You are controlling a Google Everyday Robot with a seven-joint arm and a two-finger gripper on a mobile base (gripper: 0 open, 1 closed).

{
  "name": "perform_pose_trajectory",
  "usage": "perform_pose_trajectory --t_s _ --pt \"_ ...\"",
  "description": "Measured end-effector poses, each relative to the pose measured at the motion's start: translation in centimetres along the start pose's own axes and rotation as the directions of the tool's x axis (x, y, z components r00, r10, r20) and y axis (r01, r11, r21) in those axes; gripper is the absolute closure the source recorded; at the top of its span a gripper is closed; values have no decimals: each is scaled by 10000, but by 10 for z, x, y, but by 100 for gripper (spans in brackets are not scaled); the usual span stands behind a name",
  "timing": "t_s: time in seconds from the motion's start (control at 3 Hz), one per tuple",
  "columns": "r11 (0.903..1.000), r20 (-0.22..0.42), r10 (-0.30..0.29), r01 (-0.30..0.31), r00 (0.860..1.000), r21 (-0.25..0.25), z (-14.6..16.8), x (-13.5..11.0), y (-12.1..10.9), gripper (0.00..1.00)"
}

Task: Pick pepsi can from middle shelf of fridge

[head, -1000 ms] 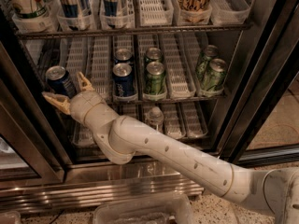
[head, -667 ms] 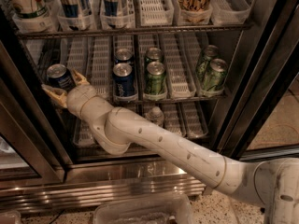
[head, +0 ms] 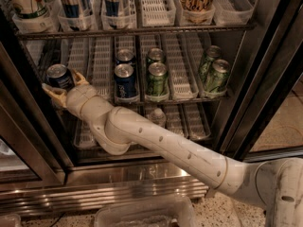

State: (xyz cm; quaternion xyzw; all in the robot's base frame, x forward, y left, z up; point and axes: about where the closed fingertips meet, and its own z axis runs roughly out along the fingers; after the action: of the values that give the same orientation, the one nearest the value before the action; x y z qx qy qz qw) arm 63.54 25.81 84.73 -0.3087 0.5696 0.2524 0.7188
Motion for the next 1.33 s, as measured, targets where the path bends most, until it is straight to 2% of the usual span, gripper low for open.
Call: perform_pose_trajectory --t_s 0.67,1.0,1.33 --pt "10000 0 0 0 10000 0 0 0 0 98" --pt "9996 184 97 -92 9998 -265 -3 -8 2 100" --pt "9997 479 68 -56 9988 -250 -17 -25 -2 100"
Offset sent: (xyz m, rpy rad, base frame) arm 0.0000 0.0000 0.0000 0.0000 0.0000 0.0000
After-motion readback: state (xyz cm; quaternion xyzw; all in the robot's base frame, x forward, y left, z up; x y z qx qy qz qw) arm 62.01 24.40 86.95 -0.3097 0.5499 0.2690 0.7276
